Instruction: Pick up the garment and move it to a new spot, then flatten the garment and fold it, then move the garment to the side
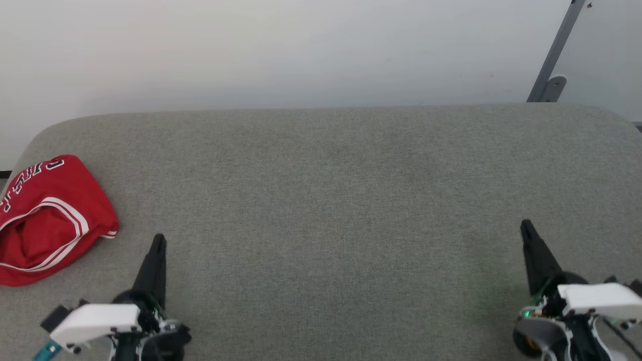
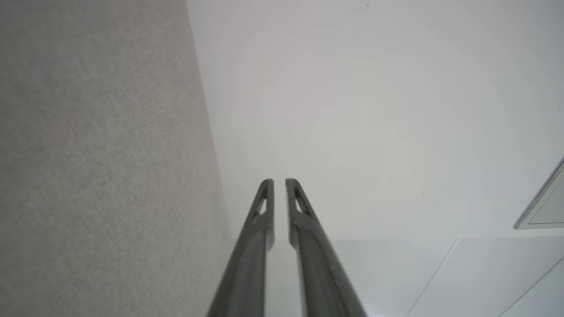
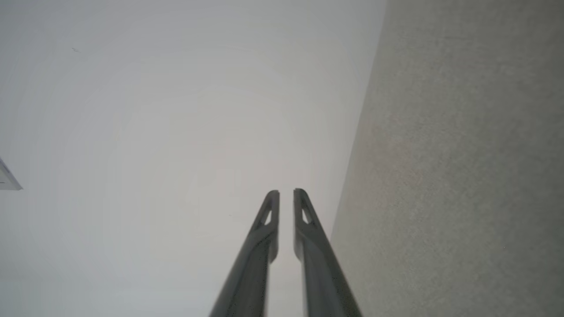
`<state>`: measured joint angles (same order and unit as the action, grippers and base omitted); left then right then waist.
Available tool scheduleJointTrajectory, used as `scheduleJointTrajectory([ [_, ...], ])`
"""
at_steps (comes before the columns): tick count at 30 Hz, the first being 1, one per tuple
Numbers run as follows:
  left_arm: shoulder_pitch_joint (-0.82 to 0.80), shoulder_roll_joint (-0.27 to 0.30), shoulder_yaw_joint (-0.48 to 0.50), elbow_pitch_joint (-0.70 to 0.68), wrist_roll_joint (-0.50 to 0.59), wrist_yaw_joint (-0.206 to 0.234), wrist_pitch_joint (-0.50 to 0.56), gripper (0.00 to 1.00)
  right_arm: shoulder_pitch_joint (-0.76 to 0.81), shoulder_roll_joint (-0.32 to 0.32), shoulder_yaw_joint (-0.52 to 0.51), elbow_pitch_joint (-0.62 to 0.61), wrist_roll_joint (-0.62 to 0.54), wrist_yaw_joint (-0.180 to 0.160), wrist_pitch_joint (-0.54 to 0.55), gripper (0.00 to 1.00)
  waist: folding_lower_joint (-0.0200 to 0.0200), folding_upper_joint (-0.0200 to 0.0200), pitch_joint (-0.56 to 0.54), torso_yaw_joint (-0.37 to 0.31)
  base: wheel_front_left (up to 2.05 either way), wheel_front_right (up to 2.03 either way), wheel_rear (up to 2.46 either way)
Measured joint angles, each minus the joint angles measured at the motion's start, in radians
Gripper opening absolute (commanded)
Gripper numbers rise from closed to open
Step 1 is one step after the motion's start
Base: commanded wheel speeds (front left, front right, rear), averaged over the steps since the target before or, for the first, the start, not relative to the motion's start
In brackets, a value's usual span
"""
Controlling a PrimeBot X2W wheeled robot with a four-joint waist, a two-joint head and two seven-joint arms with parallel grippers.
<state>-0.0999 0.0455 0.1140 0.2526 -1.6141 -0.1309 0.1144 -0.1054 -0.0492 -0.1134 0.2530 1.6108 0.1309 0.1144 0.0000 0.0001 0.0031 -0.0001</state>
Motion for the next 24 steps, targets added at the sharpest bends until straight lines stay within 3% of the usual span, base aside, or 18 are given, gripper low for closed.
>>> scheduleJointTrajectory([
  [12, 0.039, -0.001, 0.007, 0.047, 0.007, 0.000, -0.014, 1.00, 0.027, 0.009, 0.011, 0.054, -0.005, 0.000, -0.029, 1.00, 0.0000, 0.0000, 0.000, 0.000, 0.00, 0.00, 0.00],
  [24, 0.020, 0.064, -0.032, 0.039, 0.142, 0.000, -0.085, 1.00, -0.020, -0.021, 0.047, 0.081, -0.151, 0.000, -0.085, 1.00, 0.0000, 0.0000, 0.001, 0.000, 0.00, 0.00, 0.00],
])
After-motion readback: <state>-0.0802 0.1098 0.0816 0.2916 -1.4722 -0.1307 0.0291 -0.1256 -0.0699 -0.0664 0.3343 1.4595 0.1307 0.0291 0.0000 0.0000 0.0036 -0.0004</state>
